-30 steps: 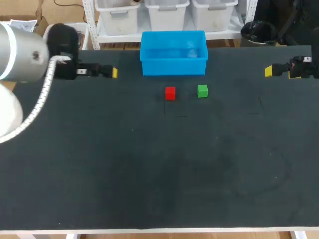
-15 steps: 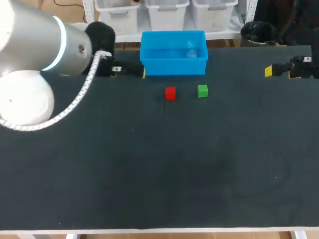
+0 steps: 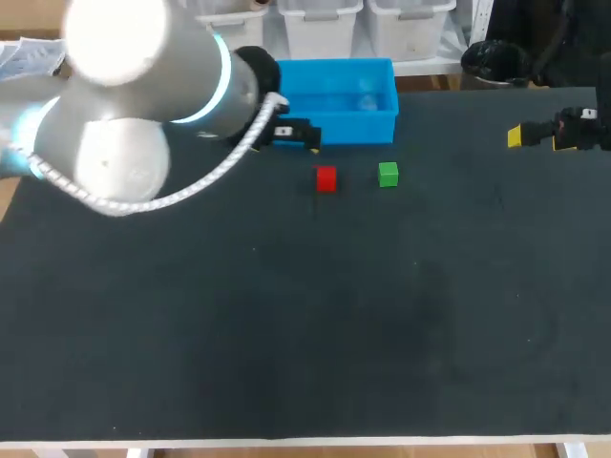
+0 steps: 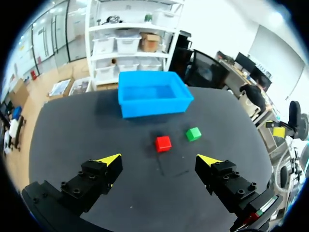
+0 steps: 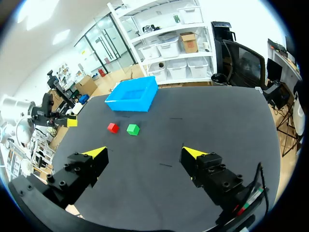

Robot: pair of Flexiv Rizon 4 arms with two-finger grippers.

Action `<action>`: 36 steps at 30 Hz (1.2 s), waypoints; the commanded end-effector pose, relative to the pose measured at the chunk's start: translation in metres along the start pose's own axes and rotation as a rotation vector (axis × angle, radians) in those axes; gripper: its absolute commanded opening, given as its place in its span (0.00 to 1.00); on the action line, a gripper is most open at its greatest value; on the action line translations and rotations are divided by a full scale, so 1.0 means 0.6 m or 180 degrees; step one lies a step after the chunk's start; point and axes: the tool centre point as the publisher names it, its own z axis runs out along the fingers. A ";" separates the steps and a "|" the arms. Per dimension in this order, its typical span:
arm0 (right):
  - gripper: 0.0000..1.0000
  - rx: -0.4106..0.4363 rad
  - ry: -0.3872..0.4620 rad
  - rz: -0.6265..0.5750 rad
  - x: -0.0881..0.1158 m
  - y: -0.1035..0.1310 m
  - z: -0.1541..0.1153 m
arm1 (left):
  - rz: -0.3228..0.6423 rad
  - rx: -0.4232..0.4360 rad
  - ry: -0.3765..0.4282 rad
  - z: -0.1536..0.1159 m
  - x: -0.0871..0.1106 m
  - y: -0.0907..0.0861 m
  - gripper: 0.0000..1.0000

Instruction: Use the left arm to pick the red cube and place it into the blue plastic box first, then use the right arm to grasp the green cube and put it into the same blue plastic box after the first action is fully finished.

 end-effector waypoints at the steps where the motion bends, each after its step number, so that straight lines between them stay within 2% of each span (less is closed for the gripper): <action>1: 1.00 -0.0001 -0.0001 -0.0001 0.001 0.000 -0.001 | -0.0030 -0.0991 0.0089 0.046 -0.007 -0.024 1.00; 6: 1.00 -0.0001 -0.0001 -0.0001 0.001 0.000 -0.001 | -0.0092 -0.1167 0.0134 0.064 -0.006 -0.034 1.00; 15: 1.00 -0.0001 -0.0001 -0.0001 0.001 0.000 -0.001 | -0.0223 -0.1381 0.0210 0.105 -0.017 -0.035 1.00; 27: 1.00 -0.0001 -0.0001 -0.0001 0.001 0.000 -0.001 | -0.0385 -0.1393 0.0542 0.156 -0.038 -0.032 1.00; 36: 1.00 -0.0001 -0.0001 -0.0001 0.001 0.000 -0.001 | -0.0609 -0.1302 0.0704 0.179 -0.035 -0.024 1.00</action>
